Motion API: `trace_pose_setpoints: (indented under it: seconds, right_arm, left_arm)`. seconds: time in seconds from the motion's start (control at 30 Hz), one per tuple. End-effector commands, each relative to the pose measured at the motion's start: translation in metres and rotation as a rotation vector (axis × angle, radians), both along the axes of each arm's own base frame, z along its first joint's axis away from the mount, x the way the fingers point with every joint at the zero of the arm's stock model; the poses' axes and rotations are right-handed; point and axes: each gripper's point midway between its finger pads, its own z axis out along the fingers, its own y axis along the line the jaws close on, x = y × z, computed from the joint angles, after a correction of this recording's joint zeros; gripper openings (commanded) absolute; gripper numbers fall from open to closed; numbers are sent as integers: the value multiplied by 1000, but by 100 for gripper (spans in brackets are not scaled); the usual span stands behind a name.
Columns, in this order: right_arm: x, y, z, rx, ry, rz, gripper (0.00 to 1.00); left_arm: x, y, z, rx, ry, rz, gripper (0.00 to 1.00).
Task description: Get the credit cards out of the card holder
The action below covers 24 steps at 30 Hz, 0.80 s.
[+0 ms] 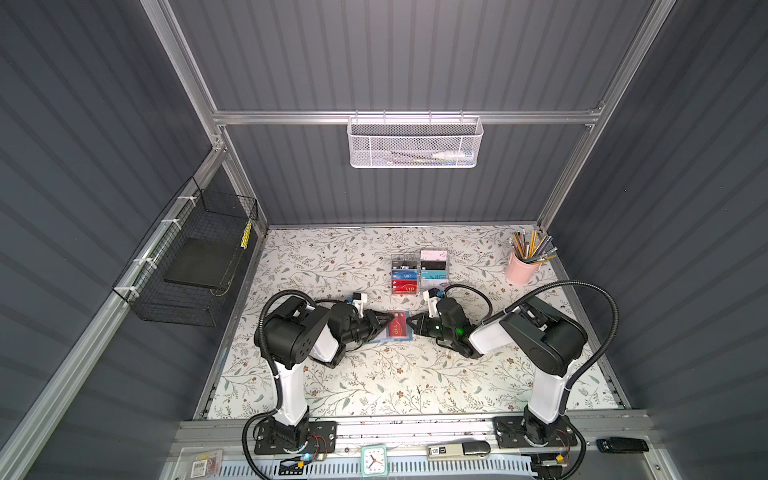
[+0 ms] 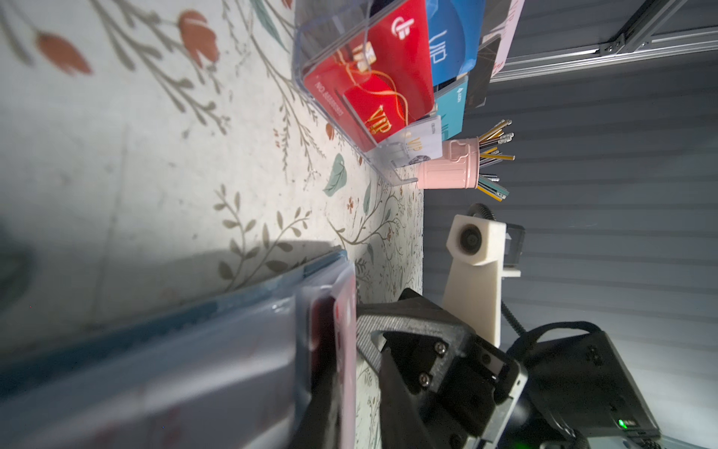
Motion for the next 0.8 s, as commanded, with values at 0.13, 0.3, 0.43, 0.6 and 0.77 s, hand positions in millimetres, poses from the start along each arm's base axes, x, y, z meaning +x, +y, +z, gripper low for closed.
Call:
trace_pose_setpoints:
  seconds: [0.13, 0.3, 0.43, 0.6, 0.77]
  right_arm:
    - [-38, -34, -67, -185, 205, 0, 4]
    - [-37, -33, -66, -183, 204, 1, 4]
    - [-36, -33, -64, -183, 202, 2, 4]
    - [-36, -33, -65, -184, 202, 3, 4]
    - [-37, -34, -65, -181, 202, 1, 4]
  left_arm:
    - [0, 4, 9, 2, -30, -7, 18]
    - [1, 4, 11, 6, -32, -13, 16]
    - [1, 4, 11, 9, -34, -14, 17]
    - [1, 8, 7, 15, -24, -8, 16]
    - [0, 13, 4, 20, -17, -1, 16]
